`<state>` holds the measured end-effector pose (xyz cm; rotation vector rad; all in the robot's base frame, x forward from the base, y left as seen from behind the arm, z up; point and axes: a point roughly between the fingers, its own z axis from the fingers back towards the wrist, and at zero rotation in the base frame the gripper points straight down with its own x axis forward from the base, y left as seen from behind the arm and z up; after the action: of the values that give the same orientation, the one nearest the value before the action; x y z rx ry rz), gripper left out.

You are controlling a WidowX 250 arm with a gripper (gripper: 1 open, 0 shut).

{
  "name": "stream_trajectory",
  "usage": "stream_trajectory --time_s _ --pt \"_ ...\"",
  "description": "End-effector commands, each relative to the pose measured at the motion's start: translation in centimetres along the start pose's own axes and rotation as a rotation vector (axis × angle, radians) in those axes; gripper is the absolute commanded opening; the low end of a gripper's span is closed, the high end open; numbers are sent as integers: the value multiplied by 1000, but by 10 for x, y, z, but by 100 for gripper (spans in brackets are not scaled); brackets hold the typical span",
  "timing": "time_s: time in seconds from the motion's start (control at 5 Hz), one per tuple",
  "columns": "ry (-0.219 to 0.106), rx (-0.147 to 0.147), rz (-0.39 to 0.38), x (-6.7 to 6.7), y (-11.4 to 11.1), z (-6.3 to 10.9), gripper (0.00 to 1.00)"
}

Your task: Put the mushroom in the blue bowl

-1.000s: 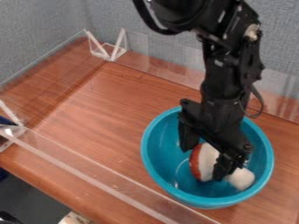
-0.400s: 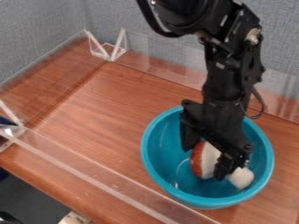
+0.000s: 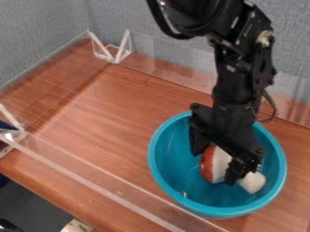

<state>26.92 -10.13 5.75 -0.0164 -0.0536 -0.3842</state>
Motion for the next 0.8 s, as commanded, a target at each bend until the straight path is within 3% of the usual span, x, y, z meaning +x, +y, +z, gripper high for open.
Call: stream_trajectory --time_s 0.0,0.6 --pt "-57 3 12 13 4 11 100" --pt "-52 7 32 16 10 4 100"
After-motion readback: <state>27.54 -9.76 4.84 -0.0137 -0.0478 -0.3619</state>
